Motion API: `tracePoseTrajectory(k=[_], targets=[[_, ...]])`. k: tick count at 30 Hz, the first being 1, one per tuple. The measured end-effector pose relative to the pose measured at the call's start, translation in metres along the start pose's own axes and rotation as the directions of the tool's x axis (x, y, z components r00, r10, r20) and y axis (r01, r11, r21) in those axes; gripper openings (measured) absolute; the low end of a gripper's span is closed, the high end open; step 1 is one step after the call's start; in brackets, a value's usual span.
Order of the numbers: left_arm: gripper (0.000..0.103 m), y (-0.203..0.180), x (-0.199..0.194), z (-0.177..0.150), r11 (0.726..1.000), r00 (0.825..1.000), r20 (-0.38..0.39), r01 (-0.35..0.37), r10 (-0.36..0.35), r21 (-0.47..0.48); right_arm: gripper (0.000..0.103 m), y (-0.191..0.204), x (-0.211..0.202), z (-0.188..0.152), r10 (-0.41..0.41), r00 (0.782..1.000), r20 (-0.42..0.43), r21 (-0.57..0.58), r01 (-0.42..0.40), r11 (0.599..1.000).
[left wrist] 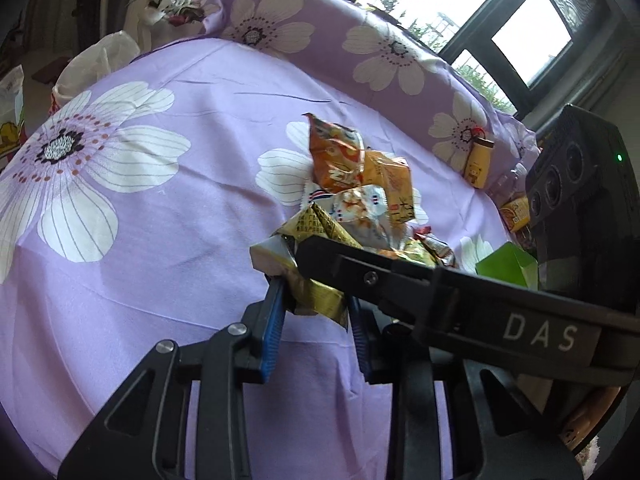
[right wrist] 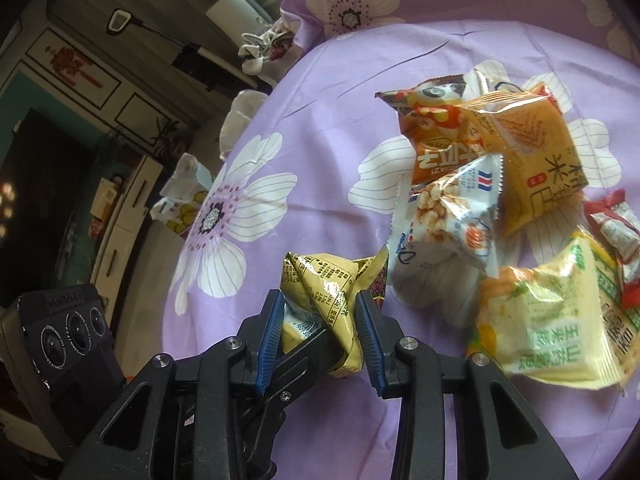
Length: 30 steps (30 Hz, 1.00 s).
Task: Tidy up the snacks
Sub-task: 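Close the right gripper on the gold-wrapped snack and lift it, then carry the gold snack into the green box and open the right gripper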
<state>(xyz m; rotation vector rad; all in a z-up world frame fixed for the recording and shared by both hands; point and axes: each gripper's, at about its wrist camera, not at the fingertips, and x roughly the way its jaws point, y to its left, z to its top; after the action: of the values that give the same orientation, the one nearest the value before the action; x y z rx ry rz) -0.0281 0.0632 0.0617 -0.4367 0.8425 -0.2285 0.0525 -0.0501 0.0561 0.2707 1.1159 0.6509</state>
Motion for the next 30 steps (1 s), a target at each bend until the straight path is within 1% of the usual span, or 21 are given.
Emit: tracePoseTrajectory(k=[3, 6, 11, 14, 18, 22, 26, 30], targets=[[0.03, -0.023, -0.012, -0.003, 0.998, 0.999, 0.024, 0.023, -0.025, 0.059, 0.04, 0.002, -0.028, -0.011, 0.011, 0.998, 0.059, -0.006, -0.011, 1.0], [0.029, -0.049, -0.018, -0.007, 0.993, 0.998, 0.025, 0.047, -0.05, 0.112, 0.04, 0.002, -0.056, -0.022, -0.011, 0.993, 0.118, -0.003, 0.011, 1.0], [0.029, -0.099, -0.025, -0.01, 0.973, 0.994, 0.025, 0.103, -0.111, 0.204, 0.04, -0.005, -0.102, -0.038, -0.045, 0.974, 0.221, 0.039, 0.038, 0.999], [0.029, -0.13, -0.029, -0.013, 0.956, 0.988, 0.016, 0.145, -0.155, 0.256, 0.04, -0.014, -0.134, -0.046, -0.082, 0.955, 0.286, 0.062, 0.067, 0.996], [0.029, -0.173, -0.028, -0.018, 0.926, 0.982, 0.012, 0.175, -0.19, 0.334, 0.04, -0.035, -0.176, -0.059, -0.107, 0.923, 0.369, 0.112, 0.07, 0.991], [0.029, -0.212, -0.018, -0.025, 0.891, 0.976, -0.011, 0.202, -0.217, 0.407, 0.04, -0.062, -0.21, -0.074, -0.128, 0.889, 0.44, 0.157, 0.064, 0.985], [0.029, -0.244, -0.003, -0.033, 0.864, 0.969, -0.05, 0.239, -0.243, 0.444, 0.04, -0.092, -0.234, -0.086, -0.154, 0.862, 0.483, 0.211, 0.056, 0.976], [0.029, -0.271, 0.01, -0.042, 0.833, 0.957, -0.09, 0.286, -0.277, 0.474, 0.04, -0.116, -0.255, -0.095, -0.205, 0.838, 0.506, 0.267, 0.073, 0.961]])
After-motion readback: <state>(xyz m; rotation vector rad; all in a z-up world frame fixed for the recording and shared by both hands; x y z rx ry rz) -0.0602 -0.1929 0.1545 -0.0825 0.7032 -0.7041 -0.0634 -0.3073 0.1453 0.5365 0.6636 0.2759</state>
